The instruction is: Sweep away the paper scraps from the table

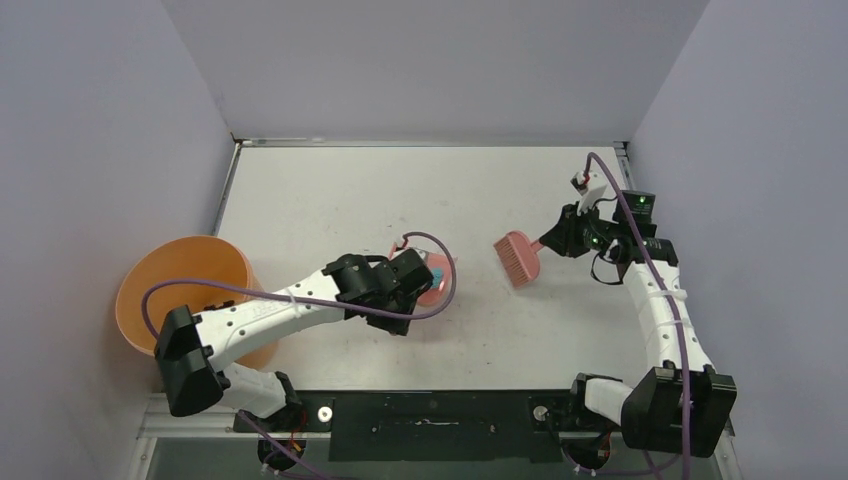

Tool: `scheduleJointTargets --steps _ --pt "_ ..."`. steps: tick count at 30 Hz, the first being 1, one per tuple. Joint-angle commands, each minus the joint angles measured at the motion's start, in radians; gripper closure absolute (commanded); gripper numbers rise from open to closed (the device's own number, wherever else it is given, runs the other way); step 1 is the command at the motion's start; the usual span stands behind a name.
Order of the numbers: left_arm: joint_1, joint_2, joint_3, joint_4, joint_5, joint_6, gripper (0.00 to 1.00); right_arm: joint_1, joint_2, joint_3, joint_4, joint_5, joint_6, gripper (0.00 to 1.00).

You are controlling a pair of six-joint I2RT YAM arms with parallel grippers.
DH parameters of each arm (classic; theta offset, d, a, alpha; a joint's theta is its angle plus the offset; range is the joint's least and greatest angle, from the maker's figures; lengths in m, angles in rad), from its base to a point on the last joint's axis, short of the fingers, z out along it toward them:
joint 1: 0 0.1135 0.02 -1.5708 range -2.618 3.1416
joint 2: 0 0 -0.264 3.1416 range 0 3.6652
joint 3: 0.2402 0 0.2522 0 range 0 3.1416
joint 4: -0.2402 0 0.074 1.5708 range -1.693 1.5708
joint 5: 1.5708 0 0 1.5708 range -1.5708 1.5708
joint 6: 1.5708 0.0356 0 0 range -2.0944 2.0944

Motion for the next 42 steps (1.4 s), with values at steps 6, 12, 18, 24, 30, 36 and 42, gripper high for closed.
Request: scheduleJointTargets --steps 6,12,18,24,30,36,42 --pt "0.025 -0.196 0.128 -0.223 -0.13 -0.108 1.0 -0.024 -0.069 -0.234 0.444 -0.167 0.256 0.95" --pt "0.049 -0.306 0.191 -0.248 -0.141 -0.175 1.0 -0.035 -0.06 -0.278 0.461 -0.185 0.233 0.95" --pt "0.057 -0.387 0.201 -0.248 -0.188 -0.218 1.0 -0.038 -0.06 -0.279 0.448 -0.18 0.215 0.95" --pt "0.075 -0.474 0.165 -0.245 -0.315 -0.299 1.0 -0.038 -0.047 -0.28 0.45 -0.181 0.212 0.95" --pt "0.111 -0.587 0.116 -0.263 -0.433 -0.455 1.0 -0.038 -0.044 -0.285 0.448 -0.18 0.21 0.95" --pt "0.116 -0.74 0.07 -0.257 -0.547 -0.612 1.0 -0.038 -0.029 -0.284 0.444 -0.18 0.208 0.95" --pt "0.115 -1.011 -0.073 -0.188 -0.616 -0.904 1.0 -0.038 -0.018 -0.282 0.44 -0.181 0.201 0.95"
